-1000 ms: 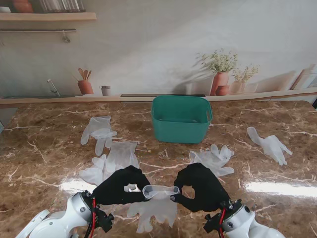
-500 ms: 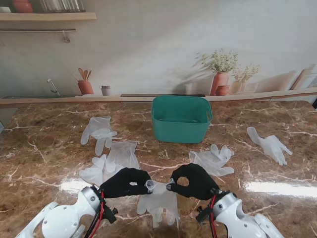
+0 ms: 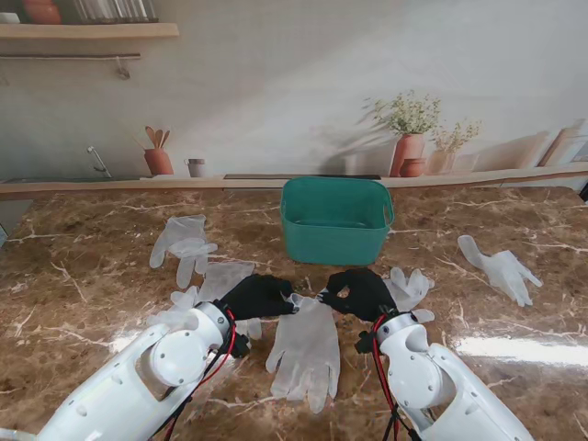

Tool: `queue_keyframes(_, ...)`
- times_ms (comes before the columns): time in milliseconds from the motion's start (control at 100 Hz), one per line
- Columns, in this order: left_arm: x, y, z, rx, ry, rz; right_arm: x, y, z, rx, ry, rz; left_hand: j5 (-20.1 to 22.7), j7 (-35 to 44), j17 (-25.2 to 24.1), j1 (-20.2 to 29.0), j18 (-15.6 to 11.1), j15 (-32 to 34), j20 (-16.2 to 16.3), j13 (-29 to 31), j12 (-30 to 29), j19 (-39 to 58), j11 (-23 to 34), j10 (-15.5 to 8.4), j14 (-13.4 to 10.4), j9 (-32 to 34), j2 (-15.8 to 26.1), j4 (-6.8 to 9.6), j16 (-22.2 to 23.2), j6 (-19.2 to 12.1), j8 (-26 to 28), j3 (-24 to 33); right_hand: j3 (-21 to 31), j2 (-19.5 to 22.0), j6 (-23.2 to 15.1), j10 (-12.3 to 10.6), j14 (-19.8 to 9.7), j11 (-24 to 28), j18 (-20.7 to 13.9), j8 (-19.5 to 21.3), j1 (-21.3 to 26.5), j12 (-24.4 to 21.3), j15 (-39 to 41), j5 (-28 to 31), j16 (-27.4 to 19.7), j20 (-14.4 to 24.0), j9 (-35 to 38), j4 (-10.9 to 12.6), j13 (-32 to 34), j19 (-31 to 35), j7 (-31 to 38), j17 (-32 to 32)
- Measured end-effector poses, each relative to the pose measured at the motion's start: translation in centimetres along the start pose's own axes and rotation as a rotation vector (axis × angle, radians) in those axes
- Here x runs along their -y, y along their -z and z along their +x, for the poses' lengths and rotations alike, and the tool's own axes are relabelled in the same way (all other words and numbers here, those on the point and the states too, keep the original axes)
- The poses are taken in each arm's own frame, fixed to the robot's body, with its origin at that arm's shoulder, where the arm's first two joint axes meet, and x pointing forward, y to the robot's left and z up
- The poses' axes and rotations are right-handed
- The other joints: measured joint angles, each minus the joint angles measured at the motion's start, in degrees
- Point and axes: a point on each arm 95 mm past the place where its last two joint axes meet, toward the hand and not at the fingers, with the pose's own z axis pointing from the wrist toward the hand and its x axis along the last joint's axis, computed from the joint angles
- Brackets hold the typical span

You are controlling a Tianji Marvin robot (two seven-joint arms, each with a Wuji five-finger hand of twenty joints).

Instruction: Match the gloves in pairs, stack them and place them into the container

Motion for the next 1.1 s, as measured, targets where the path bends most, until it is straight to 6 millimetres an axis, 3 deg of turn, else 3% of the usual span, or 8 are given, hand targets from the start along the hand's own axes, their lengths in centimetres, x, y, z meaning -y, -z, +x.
queue_keyframes(340,0.1,-3.1,-1.0,0.077,-0.178,0.017,0.2,-2.0,-1.6,0.045,0.155,-0.010,0.0,0.0,-0.1,-1.1,0.0,0.0,0.0,-1.5,3.0,0.0,0.7,0.0,0.0,-0.9,0.0,-0.02,0.0,-1.3,-0.1,0.1,0.0,0.0,0.0,0.0,0.0,0.1,-0.1,0.0,0.0,0.0,0.1,-0.2,0.0,0.0,0.0,0.0,0.0,0.0,0.0,0.0)
queue_keyframes(450,0.2,-3.6,-1.2,0.086,-0.228,0.009,0.4,-2.4,-2.0,0.073,0.190,-0.017,-3.6,-7.7,-0.5,-1.6,-1.3,-3.8,-0.7,-6.4,3.3,0.0,-1.7,-0.5,0.0,-8.7,-0.5,0.10,-2.3,-0.8,-3.7,3.0,-1.0,0.1,-0.1,0.0,0.0,0.1,-0.2,-5.5,0.0,-1.9,0.1,-2.5,0.0,0.0,-1.6,0.0,0.0,0.0,-0.6,0.0)
queue_keyframes(530,0.3,-3.9,-1.6,0.097,-0.291,0.025,0.5,-2.6,-2.3,0.105,0.233,-0.019,-8.6,-20.9,-2.9,-8.1,-3.4,-9.4,-4.3,-14.3,-0.7,-3.1,-4.1,-0.5,0.0,-20.6,-0.5,0.31,-6.5,2.7,-4.6,11.1,-2.2,0.2,0.2,0.0,0.0,-2.2,-0.2,-10.1,0.0,-6.8,-0.2,-9.8,-0.2,0.0,-6.3,0.0,-2.0,0.0,-7.8,-0.4)
queue_keyframes(590,0.5,-3.9,-1.7,0.103,-0.297,0.032,0.4,-2.7,-2.5,0.112,0.269,-0.019,-12.6,-27.8,-4.8,-8.6,-5.8,-13.4,-7.6,-20.2,-2.8,-7.4,-5.4,-0.2,-0.8,-30.2,-0.3,1.74,-10.0,3.7,-6.1,11.8,-3.2,1.2,3.0,0.1,0.0,-5.1,-0.3,-5.7,-0.3,-10.8,-2.4,-14.4,-1.6,0.0,-12.5,3.2,-5.2,0.0,-23.6,-1.6)
queue_keyframes(720,1.1,-3.4,-1.9,0.108,-0.276,0.058,-0.3,-2.3,-2.9,0.116,0.301,-0.037,-16.4,-34.5,-5.7,-11.6,-8.9,-18.6,-16.1,-28.3,-5.5,-18.8,-7.1,0.2,-3.3,-42.0,-0.1,2.29,-15.3,5.6,-9.3,11.7,-6.4,1.7,6.2,0.3,0.0,-8.4,-0.9,-4.4,-2.6,-14.3,-7.8,-22.5,-4.4,0.0,-21.1,4.1,-8.5,-0.2,-34.1,-2.9)
queue_keyframes(860,1.7,-2.5,-1.6,0.091,-0.291,0.117,-1.5,-1.4,-2.8,0.104,0.398,-0.084,-17.0,-36.5,-5.8,-11.6,-9.6,-20.4,-18.3,-30.8,-5.8,-23.6,-8.2,0.2,-4.4,-44.4,0.1,2.28,-17.2,5.7,-10.1,11.7,-7.7,0.8,6.6,0.7,0.0,-7.7,-0.9,-3.3,-2.5,-15.1,-8.1,-23.9,-5.1,0.0,-22.2,4.1,-8.4,-0.3,-34.0,-2.6)
queue_keyframes(950,2.2,-1.6,-1.1,0.075,-0.288,0.156,-2.5,-0.6,-2.6,0.107,0.492,-0.115,-17.0,-36.5,-5.8,-11.6,-9.6,-20.5,-18.6,-30.8,-6.3,-25.2,-8.2,0.2,-4.4,-44.4,0.1,2.28,-18.0,5.7,-10.2,10.8,-7.2,-3.4,5.4,0.7,0.0,-3.5,-0.9,2.2,-2.5,-14.3,-5.7,-22.7,-5.1,0.0,-20.7,4.1,-8.3,0.0,-26.8,-1.2)
queue_keyframes(1100,2.3,-0.3,-0.6,0.042,-0.293,0.199,-3.3,0.8,-3.0,0.119,0.606,-0.105,-17.0,-36.5,-5.8,-11.6,-9.6,-20.5,-18.2,-30.8,-6.4,-25.6,-8.2,0.2,-4.5,-44.4,0.1,2.28,-18.5,5.7,-10.2,10.8,-4.7,-9.2,3.1,0.6,0.0,-2.6,-0.9,8.2,-1.7,-12.7,-5.1,-19.8,-4.2,0.0,-19.9,4.1,-8.3,0.6,-23.5,-1.6)
